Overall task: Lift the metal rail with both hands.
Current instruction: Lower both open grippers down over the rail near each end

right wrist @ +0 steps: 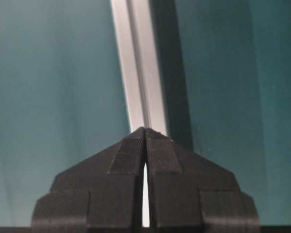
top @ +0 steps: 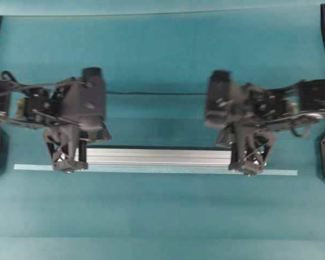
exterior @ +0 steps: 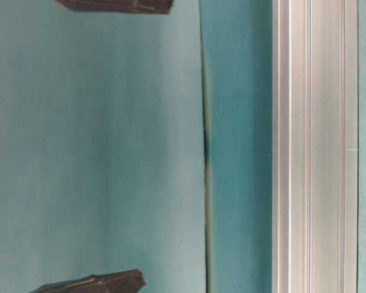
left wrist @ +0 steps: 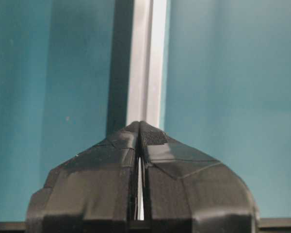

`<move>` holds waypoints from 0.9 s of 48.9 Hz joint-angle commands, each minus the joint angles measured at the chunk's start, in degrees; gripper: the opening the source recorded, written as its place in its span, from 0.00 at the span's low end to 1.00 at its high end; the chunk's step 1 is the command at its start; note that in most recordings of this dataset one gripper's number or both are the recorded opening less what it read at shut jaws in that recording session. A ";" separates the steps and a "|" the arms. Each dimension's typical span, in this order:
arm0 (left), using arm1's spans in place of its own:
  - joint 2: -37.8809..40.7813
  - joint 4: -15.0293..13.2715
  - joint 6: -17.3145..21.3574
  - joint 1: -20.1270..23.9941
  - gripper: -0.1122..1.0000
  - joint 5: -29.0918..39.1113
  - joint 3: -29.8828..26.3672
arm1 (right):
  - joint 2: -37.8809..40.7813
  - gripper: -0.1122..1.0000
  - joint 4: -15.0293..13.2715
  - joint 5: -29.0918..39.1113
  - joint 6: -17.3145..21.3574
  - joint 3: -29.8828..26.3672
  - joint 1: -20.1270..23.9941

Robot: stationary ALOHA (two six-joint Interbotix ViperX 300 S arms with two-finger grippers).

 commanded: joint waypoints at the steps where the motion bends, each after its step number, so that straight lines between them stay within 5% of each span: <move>1: 1.49 0.18 0.44 -0.35 0.08 1.67 -3.08 | 2.81 0.10 0.00 2.29 -2.72 -2.46 0.79; 34: 7.29 0.18 1.23 -0.79 0.08 2.55 -3.52 | 8.17 0.11 -0.97 5.36 -4.57 -4.31 0.26; 39: 7.29 0.18 1.23 -1.14 0.13 2.02 -2.90 | 8.44 0.21 -0.62 4.83 -4.57 -3.96 0.09; 44: 7.38 0.18 1.23 -1.58 0.29 0.62 -2.11 | 8.79 0.43 -0.53 4.92 -4.31 -3.87 0.00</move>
